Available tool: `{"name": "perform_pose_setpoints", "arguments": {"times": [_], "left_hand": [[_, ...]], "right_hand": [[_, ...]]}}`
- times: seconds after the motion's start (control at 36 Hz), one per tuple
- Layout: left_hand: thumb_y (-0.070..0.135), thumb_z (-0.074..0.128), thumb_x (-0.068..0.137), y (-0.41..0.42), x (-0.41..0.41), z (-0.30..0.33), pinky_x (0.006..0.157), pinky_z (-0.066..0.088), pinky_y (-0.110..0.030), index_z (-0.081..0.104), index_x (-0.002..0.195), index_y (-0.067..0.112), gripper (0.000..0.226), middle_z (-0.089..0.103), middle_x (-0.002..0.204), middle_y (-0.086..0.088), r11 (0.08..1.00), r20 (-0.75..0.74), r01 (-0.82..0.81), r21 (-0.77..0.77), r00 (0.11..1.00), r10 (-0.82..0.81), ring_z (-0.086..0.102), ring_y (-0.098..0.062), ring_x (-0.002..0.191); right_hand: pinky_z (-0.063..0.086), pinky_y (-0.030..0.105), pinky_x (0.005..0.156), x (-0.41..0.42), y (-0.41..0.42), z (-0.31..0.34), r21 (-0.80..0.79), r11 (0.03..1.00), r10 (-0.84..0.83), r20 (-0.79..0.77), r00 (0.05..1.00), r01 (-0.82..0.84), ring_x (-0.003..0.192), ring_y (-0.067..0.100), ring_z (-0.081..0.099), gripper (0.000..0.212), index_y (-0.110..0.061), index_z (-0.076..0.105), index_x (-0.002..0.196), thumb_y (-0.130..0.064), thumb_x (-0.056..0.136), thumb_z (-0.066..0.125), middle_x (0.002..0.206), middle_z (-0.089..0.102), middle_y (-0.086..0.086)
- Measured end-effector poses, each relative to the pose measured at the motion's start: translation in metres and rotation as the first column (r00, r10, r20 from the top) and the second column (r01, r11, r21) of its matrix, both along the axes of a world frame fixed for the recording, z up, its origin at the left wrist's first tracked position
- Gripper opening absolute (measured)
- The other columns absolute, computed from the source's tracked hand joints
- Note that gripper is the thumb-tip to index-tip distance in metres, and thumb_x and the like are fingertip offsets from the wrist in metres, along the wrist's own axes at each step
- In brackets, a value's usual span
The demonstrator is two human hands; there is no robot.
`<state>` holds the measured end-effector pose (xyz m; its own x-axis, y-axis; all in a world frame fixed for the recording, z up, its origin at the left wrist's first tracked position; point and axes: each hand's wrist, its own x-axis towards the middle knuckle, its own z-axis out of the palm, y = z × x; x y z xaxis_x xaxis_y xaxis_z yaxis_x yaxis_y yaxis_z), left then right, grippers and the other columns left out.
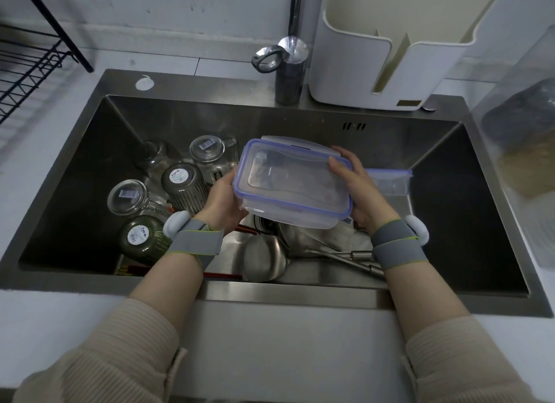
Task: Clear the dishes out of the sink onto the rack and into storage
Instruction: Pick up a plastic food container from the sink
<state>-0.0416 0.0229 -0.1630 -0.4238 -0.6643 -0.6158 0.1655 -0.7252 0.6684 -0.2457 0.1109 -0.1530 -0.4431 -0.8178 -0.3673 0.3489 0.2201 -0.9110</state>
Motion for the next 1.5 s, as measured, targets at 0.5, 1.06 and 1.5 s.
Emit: {"name": "perform_pose_setpoints", "arguments": {"times": [0.5, 1.06, 1.5], "left_hand": [[0.028, 0.064, 0.09, -0.004, -0.002, 0.004, 0.077, 0.057, -0.023, 0.059, 0.125, 0.005, 0.043, 0.069, 0.113, -0.01, 0.979, -0.029, -0.105, -0.175, 0.994, 0.102, 0.068, -0.018, 0.099], [0.04, 0.059, 0.091, 0.002, -0.004, 0.006, 0.089, 0.056, -0.027, 0.06, 0.114, 0.009, 0.038, 0.069, 0.117, -0.009, 0.973, 0.031, -0.043, -0.226, 0.998, 0.052, 0.067, -0.019, 0.107], [0.04, 0.046, 0.098, 0.001, -0.004, 0.005, 0.094, 0.053, -0.024, 0.057, 0.126, 0.0, 0.049, 0.068, 0.118, -0.013, 0.977, -0.013, -0.026, -0.21, 1.0, 0.024, 0.066, -0.017, 0.109]], "right_hand": [[0.048, 0.044, 0.072, 0.003, -0.005, -0.01, 0.157, 0.988, -0.024, 0.104, 0.994, 0.008, 0.091, 0.023, 0.053, 0.012, -0.024, 0.046, 0.106, -0.021, 0.097, 0.053, 0.109, 0.048, 0.005], [0.053, 0.038, 0.075, -0.003, 0.001, -0.006, 0.267, 0.948, 0.081, 0.331, 0.94, -0.176, 0.089, 0.025, 0.064, 0.042, -0.022, 0.062, 0.113, -0.053, 0.088, 0.05, 0.106, 0.065, 0.007], [0.047, 0.051, 0.1, -0.003, 0.001, -0.008, 0.205, 0.94, 0.157, 0.452, 0.878, -0.274, 0.118, 0.025, 0.061, 0.058, -0.015, 0.061, 0.129, -0.045, 0.079, 0.068, 0.126, 0.065, 0.007]]}}
